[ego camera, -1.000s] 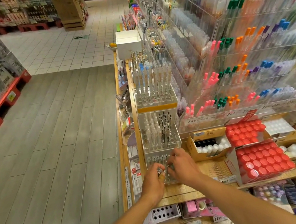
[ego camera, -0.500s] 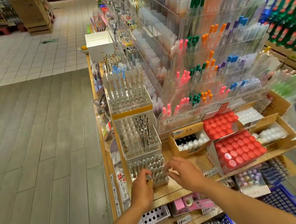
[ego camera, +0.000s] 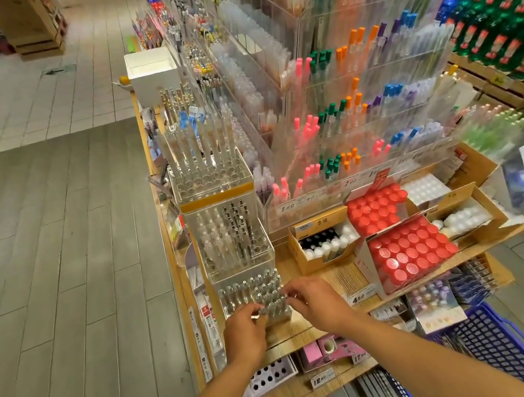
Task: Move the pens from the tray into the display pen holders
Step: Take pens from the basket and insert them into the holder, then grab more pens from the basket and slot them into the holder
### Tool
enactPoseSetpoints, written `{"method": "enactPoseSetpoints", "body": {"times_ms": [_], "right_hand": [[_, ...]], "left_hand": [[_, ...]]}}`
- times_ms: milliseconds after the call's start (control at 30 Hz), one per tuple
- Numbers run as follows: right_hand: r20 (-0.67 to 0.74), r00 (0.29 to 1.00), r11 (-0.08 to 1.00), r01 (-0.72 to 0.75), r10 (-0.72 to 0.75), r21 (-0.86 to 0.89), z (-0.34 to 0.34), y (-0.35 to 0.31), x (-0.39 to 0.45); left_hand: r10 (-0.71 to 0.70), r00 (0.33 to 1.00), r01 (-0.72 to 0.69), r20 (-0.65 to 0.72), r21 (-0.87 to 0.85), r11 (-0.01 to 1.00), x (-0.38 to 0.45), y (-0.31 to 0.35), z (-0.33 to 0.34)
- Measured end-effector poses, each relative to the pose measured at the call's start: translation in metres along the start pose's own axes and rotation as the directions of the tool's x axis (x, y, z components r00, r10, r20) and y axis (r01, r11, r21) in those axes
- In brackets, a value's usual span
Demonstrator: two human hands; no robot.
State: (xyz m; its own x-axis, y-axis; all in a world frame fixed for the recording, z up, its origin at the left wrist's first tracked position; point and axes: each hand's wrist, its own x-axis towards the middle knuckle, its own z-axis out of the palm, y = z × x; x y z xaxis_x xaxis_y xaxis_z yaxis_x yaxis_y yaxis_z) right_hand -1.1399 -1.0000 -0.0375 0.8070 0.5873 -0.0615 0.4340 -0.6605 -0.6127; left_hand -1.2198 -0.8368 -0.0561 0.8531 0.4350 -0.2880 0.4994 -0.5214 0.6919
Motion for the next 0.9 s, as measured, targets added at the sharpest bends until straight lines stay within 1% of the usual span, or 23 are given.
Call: {"method": "enactPoseSetpoints", "body": {"times_ms": [100, 233, 333, 400, 467, 567, 667, 733, 800, 833, 900], "right_hand": [[0.029, 0.999, 0.999, -0.039, 0.038, 0.018, -0.003, 0.0, -0.005], [0.063, 0.99, 0.99, -0.132, 0.128, 0.054, -0.006, 0.004, -0.016], [0.048, 0.979, 0.976, -0.2, 0.197, 0.083, -0.009, 0.009, -0.029], [0.033, 0.972, 0.963, -0.233, 0.231, 0.134, -0.013, 0.011, -0.041], [0.022, 0.961, 0.932, -0.273, 0.276, 0.24, -0.019, 0.013, -0.058], [-0.001, 0.904, 0.817, -0.386, 0.428, 0.428, -0.027, 0.02, -0.092], [-0.007, 0.83, 0.686, -0.456, 0.558, 0.567, -0.032, 0.037, -0.138], [0.011, 0.763, 0.563, -0.487, 0.647, 0.668, -0.036, 0.053, -0.169], [0.031, 0.691, 0.423, -0.477, 0.723, 0.771, -0.041, 0.071, -0.199], [0.036, 0.664, 0.37, -0.46, 0.747, 0.807, -0.044, 0.081, -0.215], [0.037, 0.626, 0.309, -0.435, 0.779, 0.846, -0.048, 0.1, -0.247]], "left_hand": [[-0.061, 0.998, 0.061, 0.007, -0.006, 0.998, -0.001, -0.002, 0.0], [-0.149, 0.987, 0.153, 0.053, -0.089, 0.984, -0.004, -0.002, -0.003], [-0.218, 0.97, 0.231, 0.107, -0.13, 0.964, -0.008, 0.0, -0.002], [-0.232, 0.96, 0.255, 0.154, -0.152, 0.955, -0.011, 0.003, 0.0], [-0.224, 0.957, 0.258, 0.183, -0.187, 0.948, -0.017, 0.006, 0.004], [-0.195, 0.953, 0.252, 0.232, -0.25, 0.935, -0.028, 0.015, 0.016], [-0.182, 0.919, 0.299, 0.35, -0.315, 0.901, -0.046, 0.03, 0.036], [-0.171, 0.892, 0.325, 0.42, -0.33, 0.886, -0.061, 0.042, 0.051], [-0.163, 0.853, 0.363, 0.496, -0.339, 0.868, -0.079, 0.058, 0.066], [-0.156, 0.834, 0.374, 0.529, -0.335, 0.865, -0.089, 0.067, 0.075], [-0.14, 0.802, 0.383, 0.581, -0.319, 0.867, -0.111, 0.084, 0.091]]}}
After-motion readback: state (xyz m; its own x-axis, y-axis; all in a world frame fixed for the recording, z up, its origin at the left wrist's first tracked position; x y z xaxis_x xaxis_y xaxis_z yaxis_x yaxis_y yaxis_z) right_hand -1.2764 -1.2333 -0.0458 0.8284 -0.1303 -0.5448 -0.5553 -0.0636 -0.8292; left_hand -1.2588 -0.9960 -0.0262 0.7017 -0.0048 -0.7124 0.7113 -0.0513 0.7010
